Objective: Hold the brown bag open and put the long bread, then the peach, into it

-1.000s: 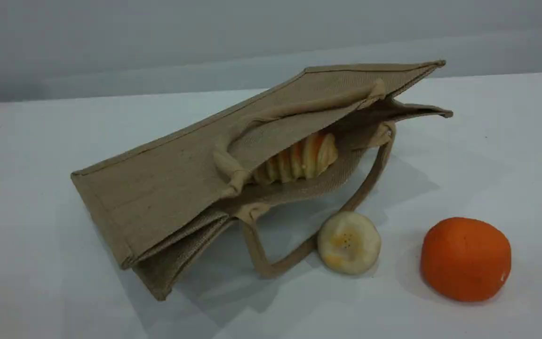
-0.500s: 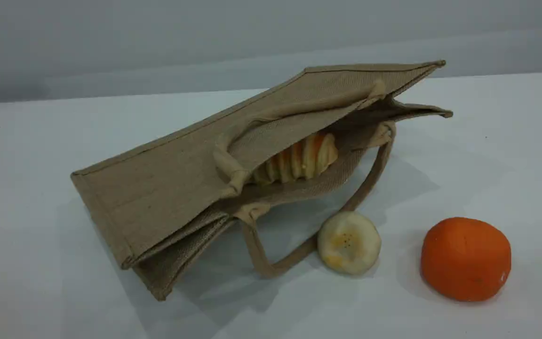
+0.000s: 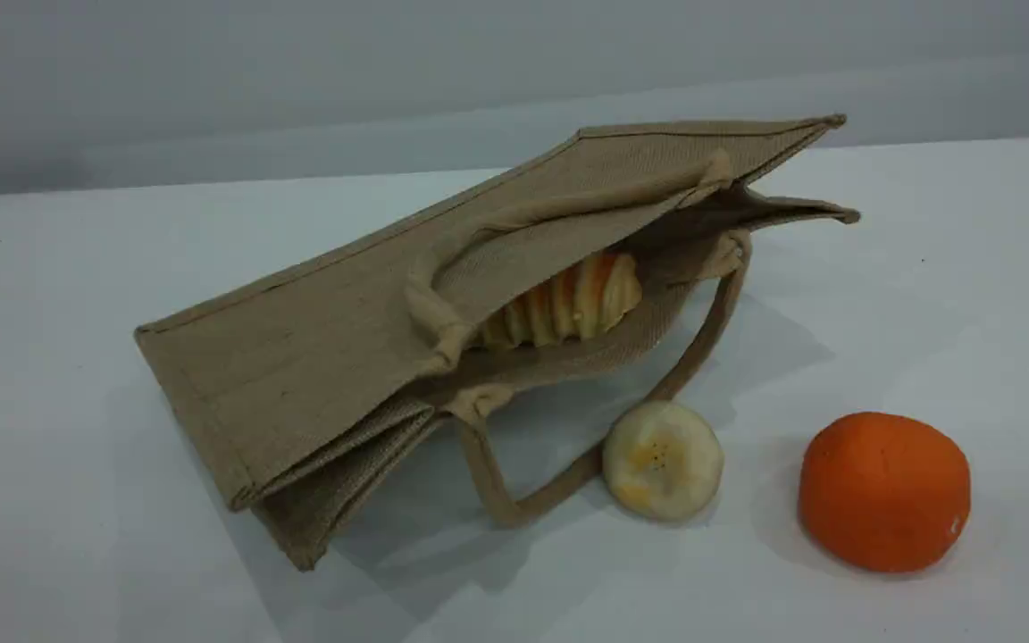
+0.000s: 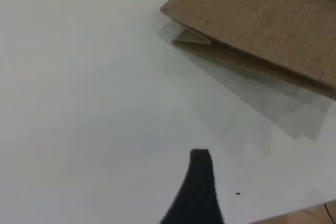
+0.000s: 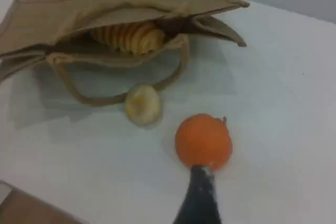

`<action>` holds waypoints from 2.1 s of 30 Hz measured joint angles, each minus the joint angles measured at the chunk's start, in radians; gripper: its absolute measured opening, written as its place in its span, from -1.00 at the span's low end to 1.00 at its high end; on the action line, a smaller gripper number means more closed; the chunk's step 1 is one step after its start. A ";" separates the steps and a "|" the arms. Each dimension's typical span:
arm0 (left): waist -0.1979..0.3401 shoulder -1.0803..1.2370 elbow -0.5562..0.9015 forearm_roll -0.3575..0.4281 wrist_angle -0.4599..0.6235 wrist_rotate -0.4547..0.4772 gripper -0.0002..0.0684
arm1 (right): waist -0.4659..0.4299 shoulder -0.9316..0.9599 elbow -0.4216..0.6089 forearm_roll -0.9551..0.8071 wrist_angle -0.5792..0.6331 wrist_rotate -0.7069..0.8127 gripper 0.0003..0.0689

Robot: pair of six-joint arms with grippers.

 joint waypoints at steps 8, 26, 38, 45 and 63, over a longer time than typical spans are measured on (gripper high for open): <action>0.135 0.000 0.000 0.000 0.000 0.001 0.72 | -0.036 0.000 0.000 0.002 0.000 0.001 0.51; 0.365 -0.131 0.000 0.000 0.001 0.001 0.72 | -0.096 -0.026 0.000 0.003 0.000 0.001 0.51; 0.364 -0.185 0.000 0.000 0.000 0.001 0.72 | -0.096 -0.051 0.000 0.004 0.001 0.001 0.51; 0.364 -0.186 0.001 0.000 0.000 0.001 0.72 | -0.096 -0.051 0.000 0.004 0.000 0.000 0.51; 0.364 -0.186 0.001 0.000 0.000 0.002 0.72 | -0.096 -0.051 0.000 0.004 0.000 0.001 0.51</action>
